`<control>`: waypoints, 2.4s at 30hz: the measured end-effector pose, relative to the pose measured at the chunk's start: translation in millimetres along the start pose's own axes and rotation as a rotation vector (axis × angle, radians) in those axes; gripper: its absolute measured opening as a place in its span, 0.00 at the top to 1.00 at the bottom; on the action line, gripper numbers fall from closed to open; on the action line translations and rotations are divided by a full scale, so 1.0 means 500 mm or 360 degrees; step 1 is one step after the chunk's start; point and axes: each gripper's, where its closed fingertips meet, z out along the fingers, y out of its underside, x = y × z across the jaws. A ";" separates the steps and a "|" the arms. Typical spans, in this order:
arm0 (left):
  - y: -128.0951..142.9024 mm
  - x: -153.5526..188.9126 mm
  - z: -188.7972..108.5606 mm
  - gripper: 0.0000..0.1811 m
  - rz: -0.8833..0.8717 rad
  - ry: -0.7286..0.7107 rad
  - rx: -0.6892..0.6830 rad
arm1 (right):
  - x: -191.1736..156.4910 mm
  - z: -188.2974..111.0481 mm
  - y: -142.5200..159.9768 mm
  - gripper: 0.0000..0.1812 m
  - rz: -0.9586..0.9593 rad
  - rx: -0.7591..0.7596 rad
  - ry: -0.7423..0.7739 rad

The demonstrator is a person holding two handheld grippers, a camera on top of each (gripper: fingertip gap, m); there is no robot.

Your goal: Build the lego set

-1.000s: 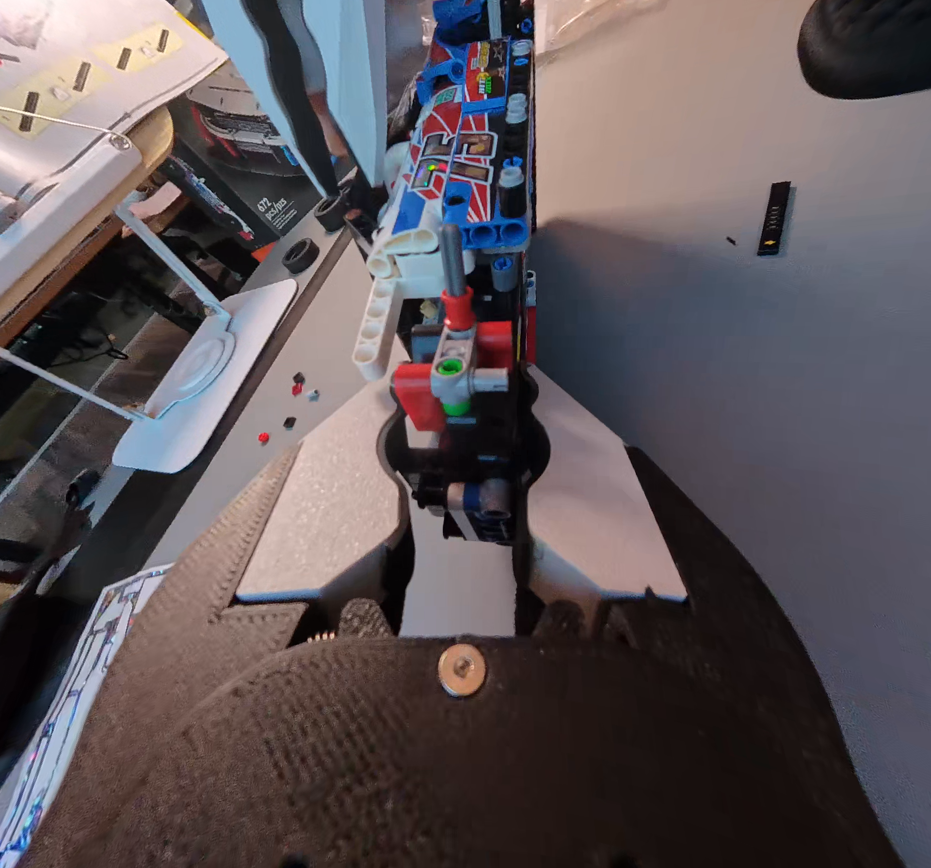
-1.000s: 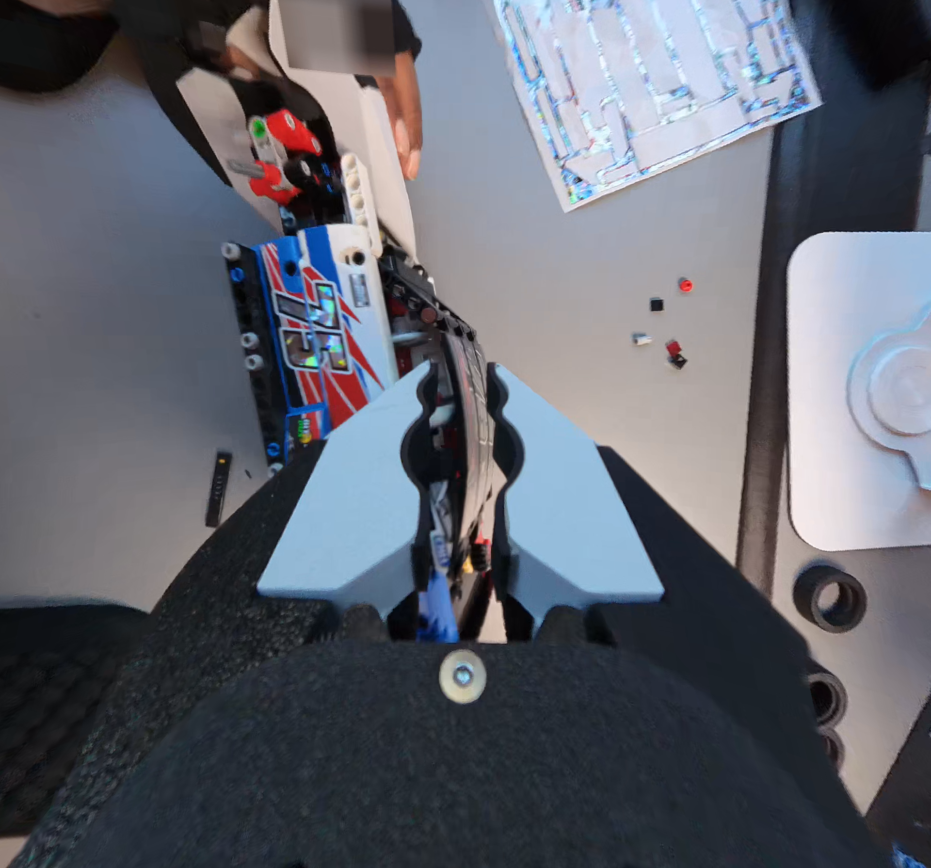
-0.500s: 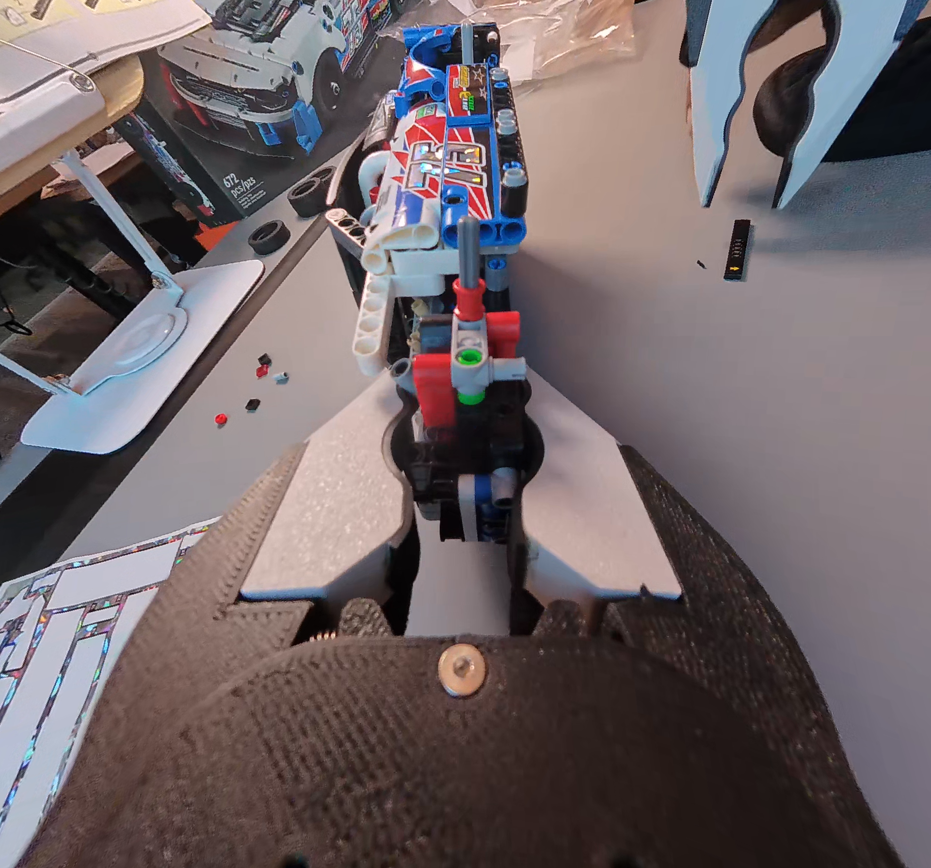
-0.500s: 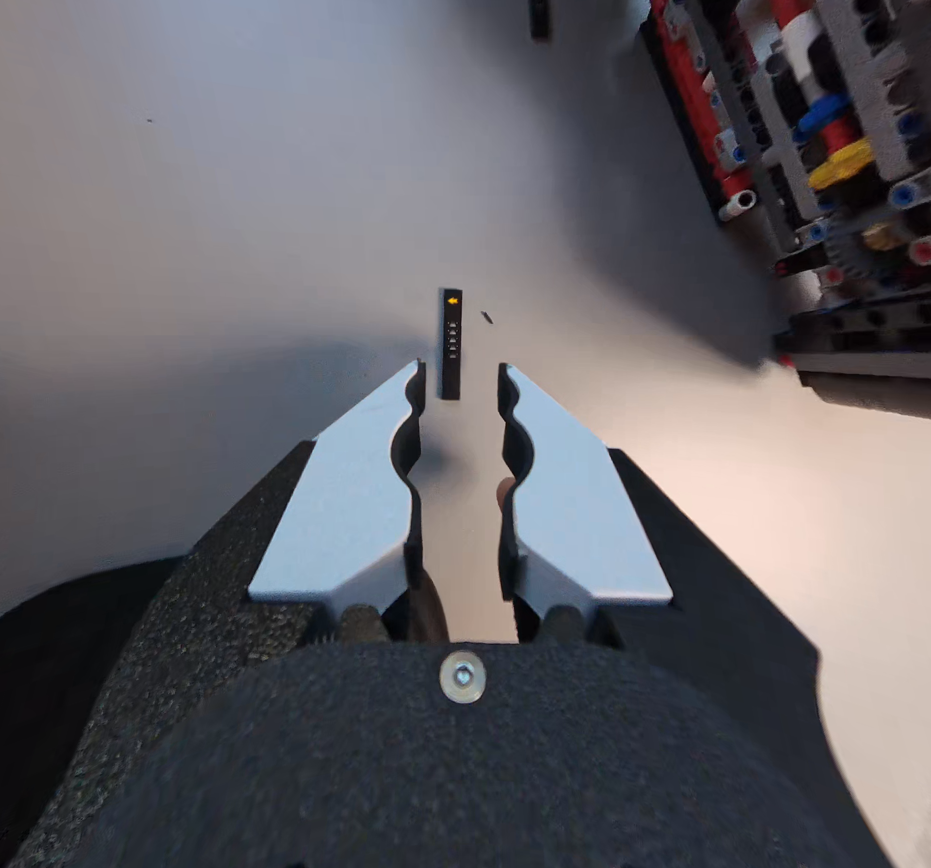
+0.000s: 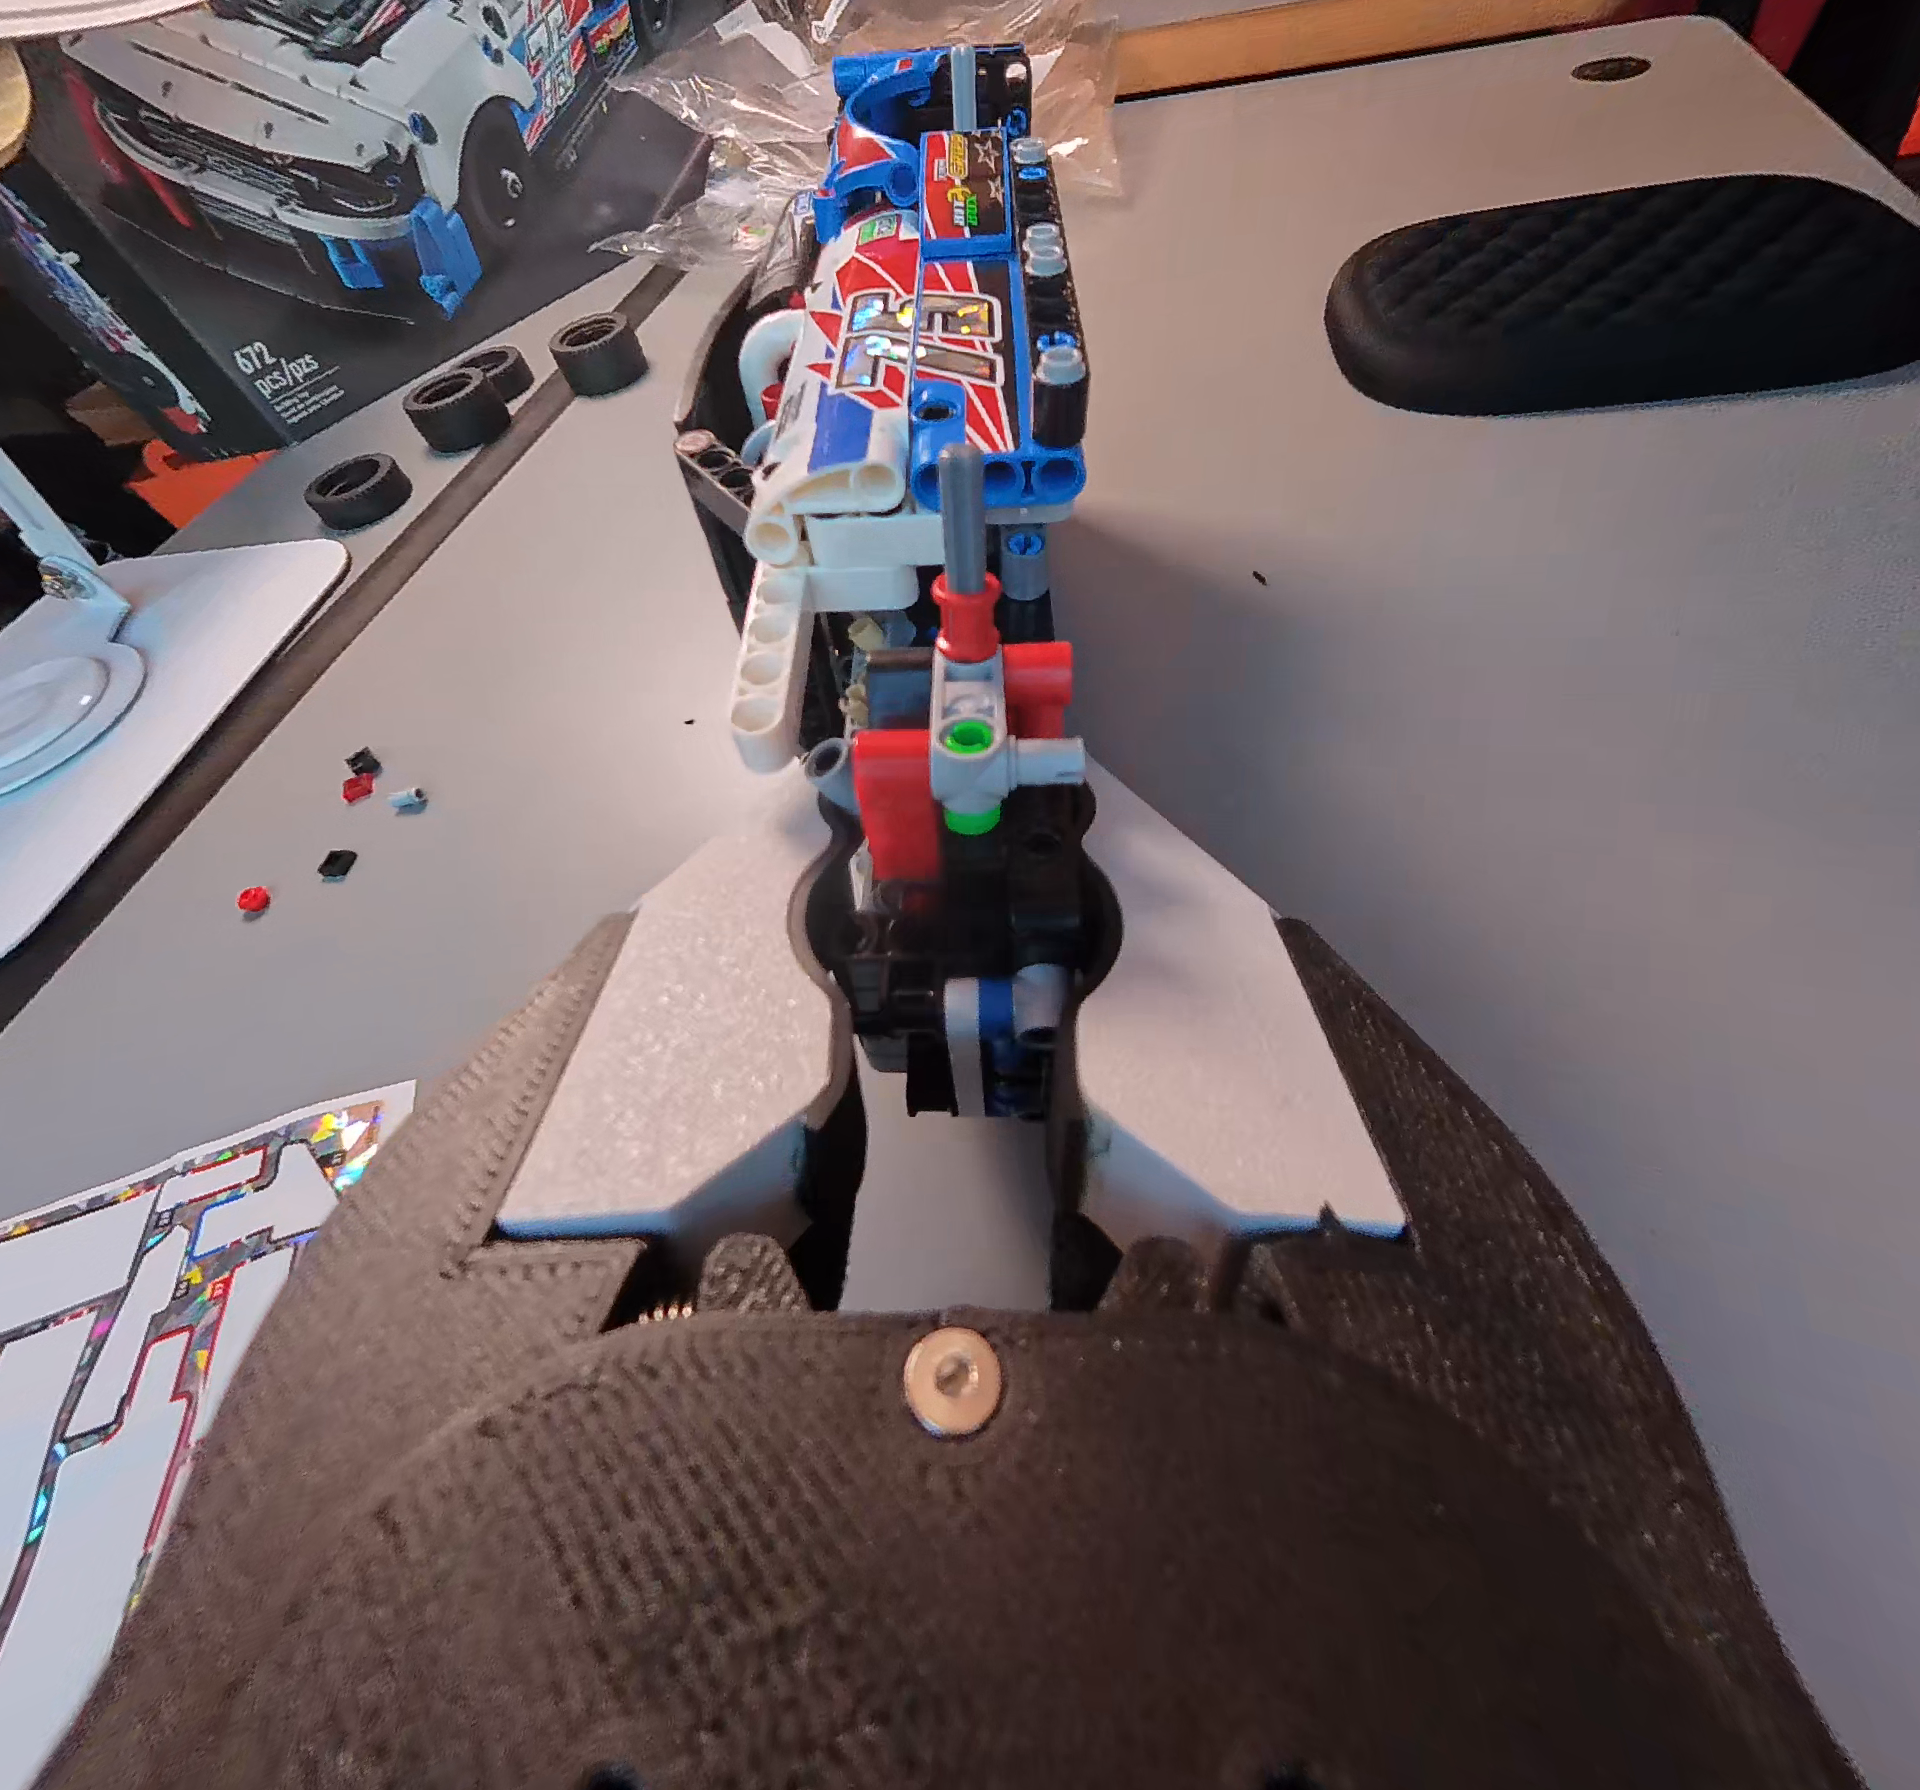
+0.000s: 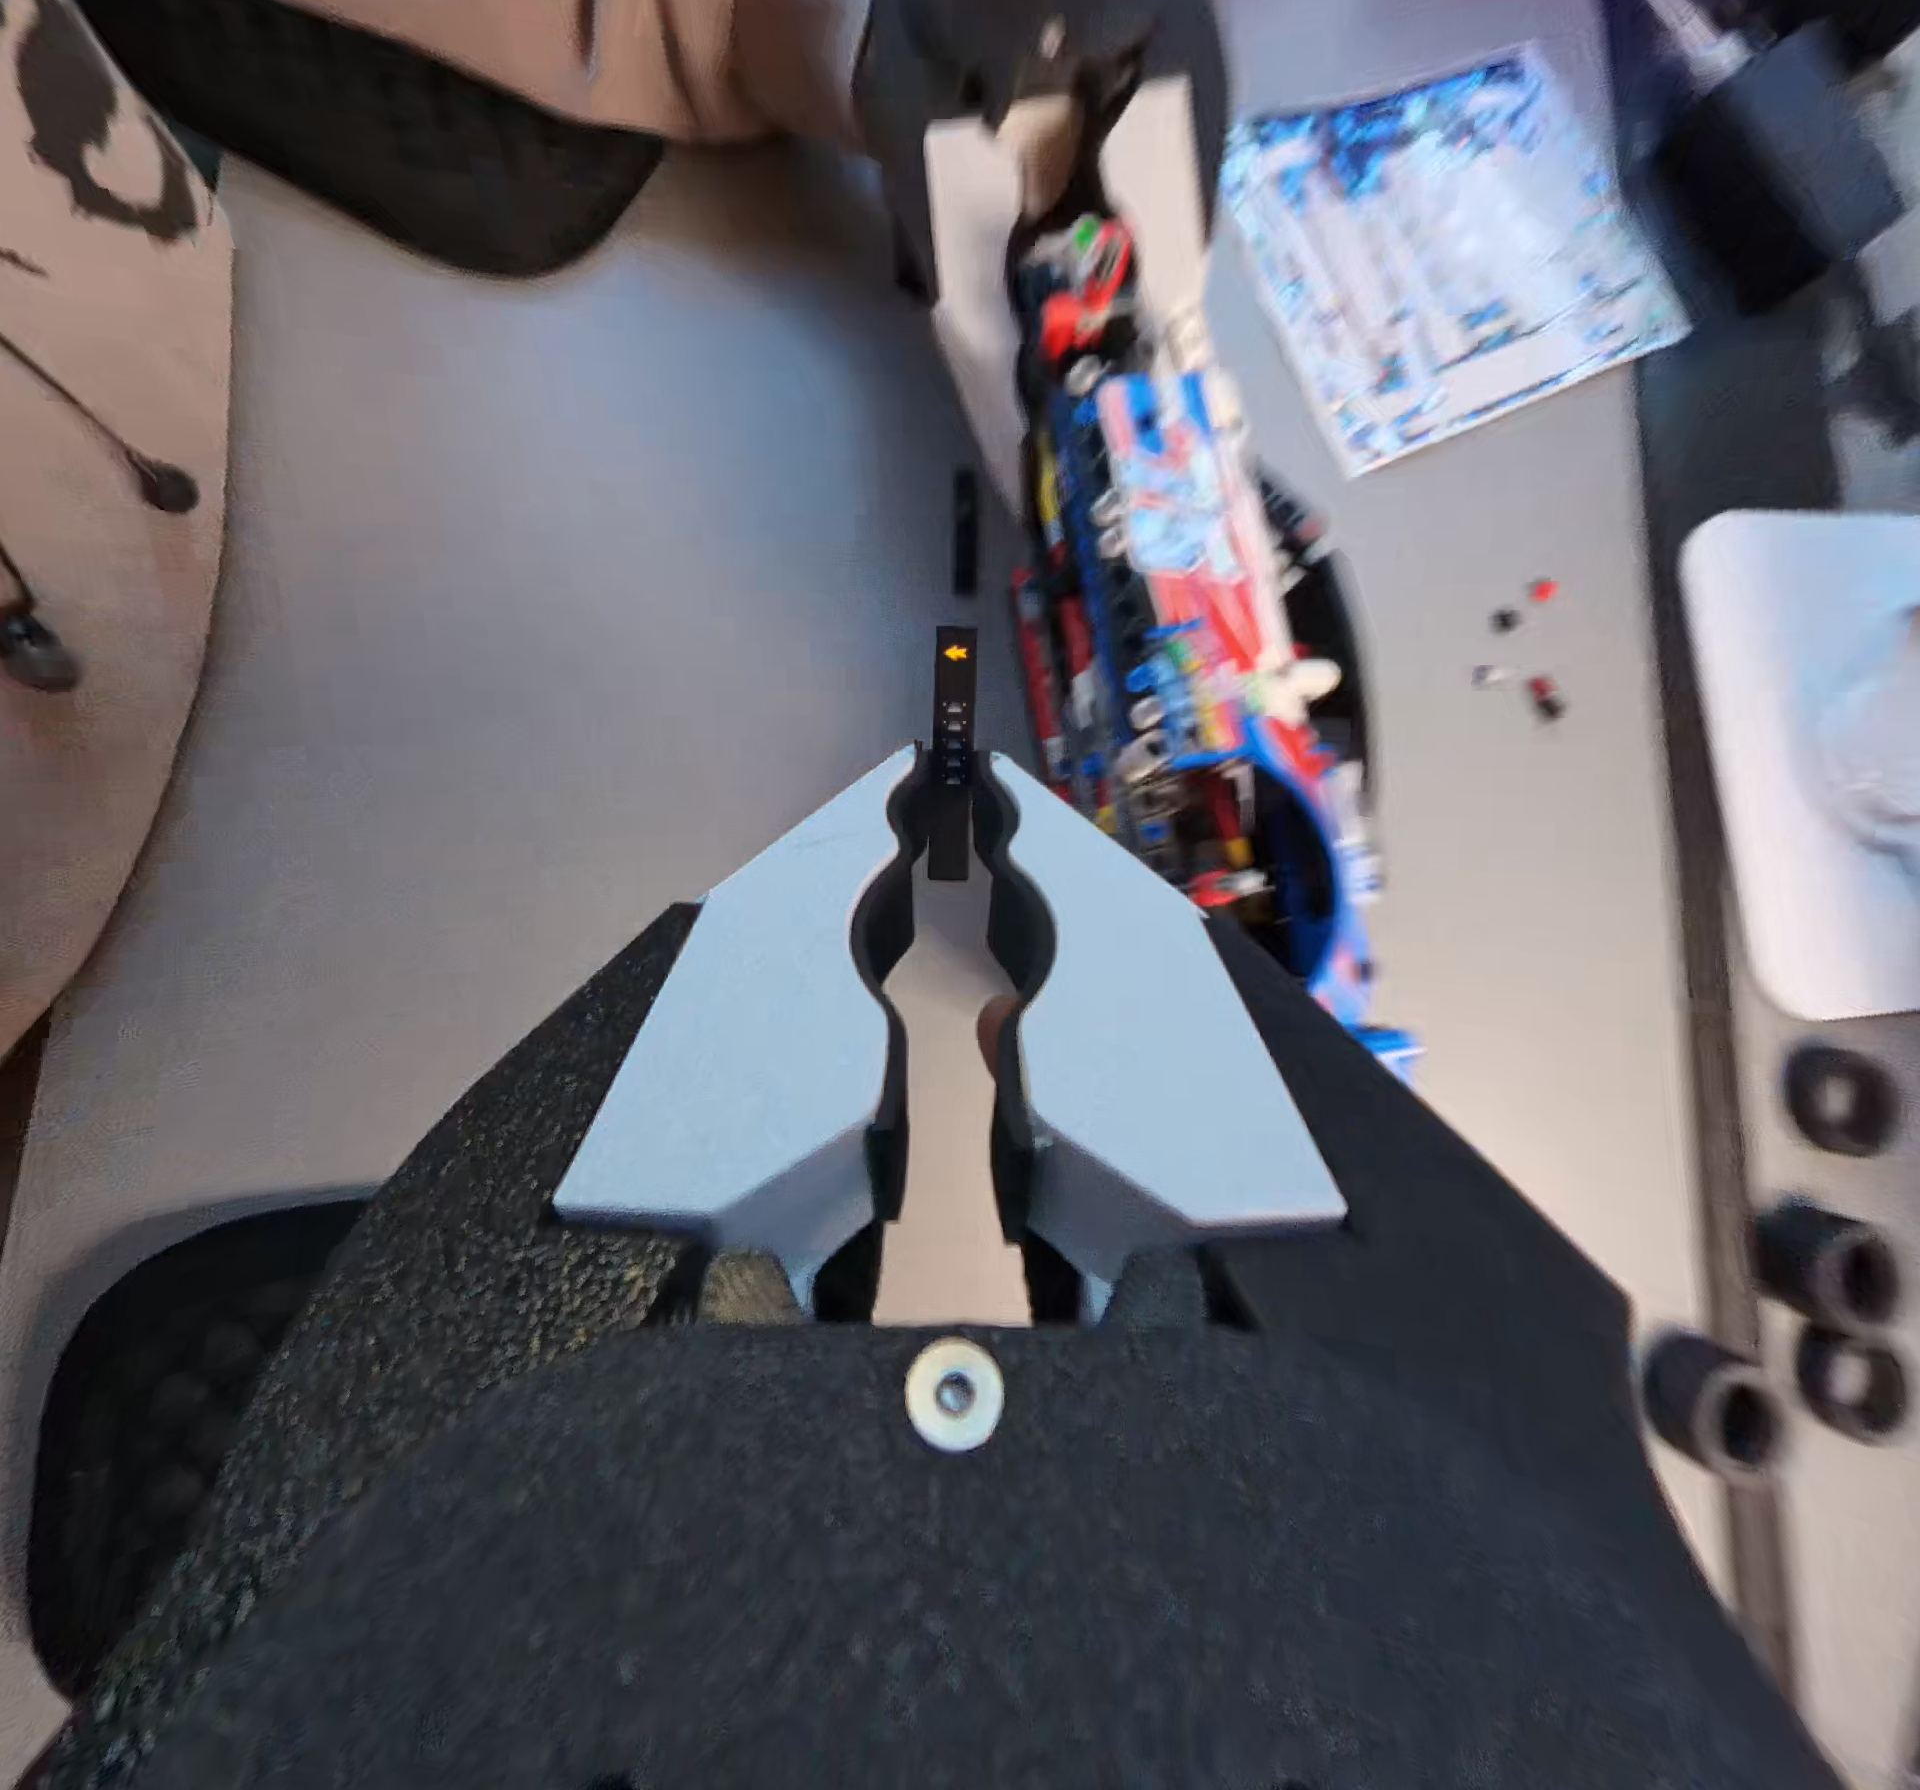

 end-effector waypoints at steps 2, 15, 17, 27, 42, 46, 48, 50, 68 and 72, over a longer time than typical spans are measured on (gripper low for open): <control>-0.001 0.001 0.002 0.81 -0.0027 0.0019 0.0005 | 0.050 -0.025 -0.038 0.98 -0.0116 -0.0100 0.0069; 0.000 -0.008 0.000 0.81 -0.0155 0.0065 0.0034 | 0.099 0.072 -0.018 0.97 -0.0162 -0.0352 -0.0160; 0.000 -0.009 0.000 0.81 -0.0163 0.0069 0.0037 | 0.104 0.070 -0.013 0.98 -0.0153 -0.0368 -0.0164; 0.001 -0.013 0.001 0.81 -0.0207 0.0094 0.0040 | 0.106 0.077 -0.015 0.97 -0.0099 -0.0378 -0.0261; 0.001 -0.018 0.001 0.82 -0.0255 0.0100 0.0045 | 0.047 0.038 -0.033 0.95 -0.0105 -0.0159 -0.0134; 0.001 -0.019 0.001 0.82 -0.0266 0.0104 0.0047 | -0.082 0.122 0.036 0.94 0.0083 -0.0169 -0.0191; 0.001 -0.019 0.001 0.82 -0.0270 0.0106 0.0049 | -0.123 0.186 0.071 0.92 0.0207 -0.0207 -0.0113; 0.001 -0.019 0.001 0.81 -0.0270 0.0105 0.0051 | -0.134 0.231 0.085 0.90 0.0319 -0.0185 -0.0024; 0.003 -0.014 -0.003 0.82 -0.0239 0.0118 0.0036 | -0.124 0.252 0.098 0.97 0.0163 -0.0327 -0.0184; 0.003 -0.010 -0.006 0.82 -0.0231 0.0149 0.0038 | -0.085 0.116 0.018 0.97 0.0083 -0.0076 -0.0286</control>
